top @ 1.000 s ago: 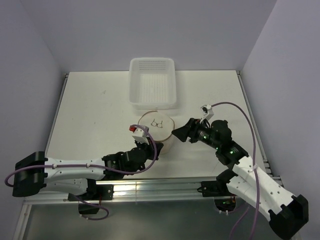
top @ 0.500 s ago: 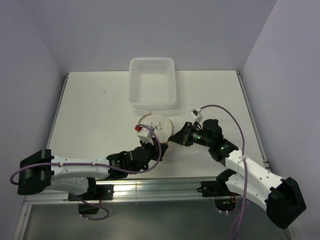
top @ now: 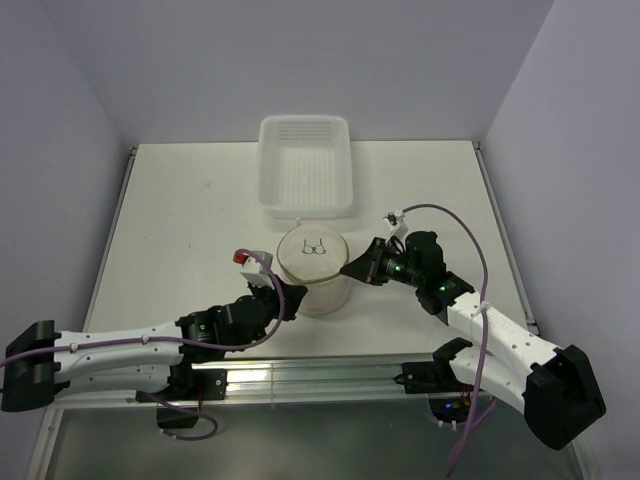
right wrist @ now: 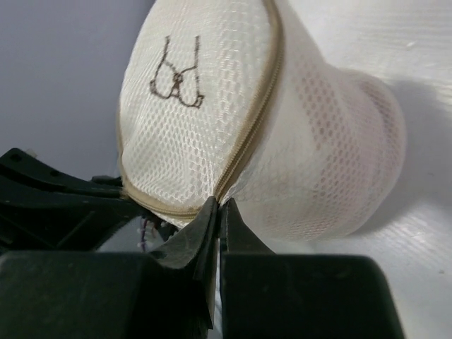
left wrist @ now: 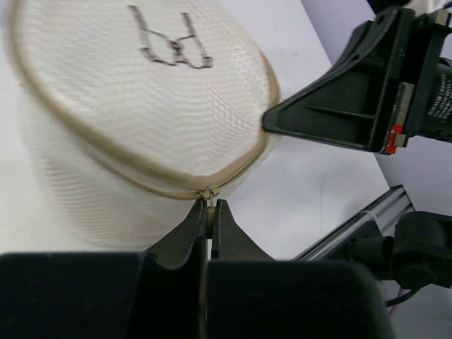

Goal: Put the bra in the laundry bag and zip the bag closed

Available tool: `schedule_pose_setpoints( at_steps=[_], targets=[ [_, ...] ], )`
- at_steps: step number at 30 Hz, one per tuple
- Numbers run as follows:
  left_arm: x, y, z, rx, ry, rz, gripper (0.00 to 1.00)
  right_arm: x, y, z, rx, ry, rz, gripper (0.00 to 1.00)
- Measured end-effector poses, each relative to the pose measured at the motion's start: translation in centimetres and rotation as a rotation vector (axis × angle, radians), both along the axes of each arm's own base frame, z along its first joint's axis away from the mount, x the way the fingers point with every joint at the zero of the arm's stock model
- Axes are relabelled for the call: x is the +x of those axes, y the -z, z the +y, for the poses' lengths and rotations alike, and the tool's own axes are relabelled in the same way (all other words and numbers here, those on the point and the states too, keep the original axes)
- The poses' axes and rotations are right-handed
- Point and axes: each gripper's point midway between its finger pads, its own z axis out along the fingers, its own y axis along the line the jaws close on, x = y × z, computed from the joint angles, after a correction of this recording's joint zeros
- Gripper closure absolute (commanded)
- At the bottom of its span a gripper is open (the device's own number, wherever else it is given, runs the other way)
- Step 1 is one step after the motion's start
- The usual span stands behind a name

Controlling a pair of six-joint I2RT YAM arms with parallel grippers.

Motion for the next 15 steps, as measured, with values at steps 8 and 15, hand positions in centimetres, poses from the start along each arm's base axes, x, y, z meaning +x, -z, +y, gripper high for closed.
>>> schedule_pose_setpoints(
  at_steps=[8,15],
  targets=[
    [0.7,-0.3,4.6,0.003,-0.105,0.006,1.0,2.0,0.2,-0.6,-0.026,0.013,-0.002,1.0],
    [1.0,0.6,4.0,0.024,-0.106,0.011,1.0,3.4,-0.5,-0.2,-0.053,0.004,-0.033,0.36]
  ],
)
